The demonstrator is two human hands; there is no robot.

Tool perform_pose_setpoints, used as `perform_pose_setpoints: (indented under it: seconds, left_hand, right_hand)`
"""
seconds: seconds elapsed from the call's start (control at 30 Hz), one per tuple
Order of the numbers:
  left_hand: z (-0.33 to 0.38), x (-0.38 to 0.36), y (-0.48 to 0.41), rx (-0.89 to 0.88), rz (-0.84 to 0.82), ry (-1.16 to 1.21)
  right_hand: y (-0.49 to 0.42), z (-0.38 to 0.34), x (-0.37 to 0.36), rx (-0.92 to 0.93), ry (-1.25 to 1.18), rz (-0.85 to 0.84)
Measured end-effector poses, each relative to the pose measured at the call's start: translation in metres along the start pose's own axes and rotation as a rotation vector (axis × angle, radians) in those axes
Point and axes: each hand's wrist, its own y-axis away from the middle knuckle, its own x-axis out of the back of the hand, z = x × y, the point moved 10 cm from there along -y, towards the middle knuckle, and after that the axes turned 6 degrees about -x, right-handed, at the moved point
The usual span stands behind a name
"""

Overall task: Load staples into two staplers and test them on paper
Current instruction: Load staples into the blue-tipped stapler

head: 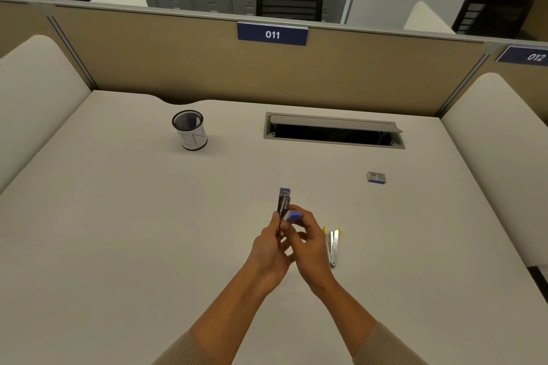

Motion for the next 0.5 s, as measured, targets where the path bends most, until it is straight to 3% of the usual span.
perform_pose_setpoints:
  seconds: [0.23,0.5]
  left_hand:
    - [-0.005,-0.002,0.007,-0.055,0.03,-0.158]
    - [-0.001,-0.002,0.006,-0.104,0.051,-0.255]
  right_hand:
    - [-0.004,0.016,0.0,-0.202,-0.024,-0.034]
    - [-0.006,0.018,0.004,-0.225,-0.068,-0.028]
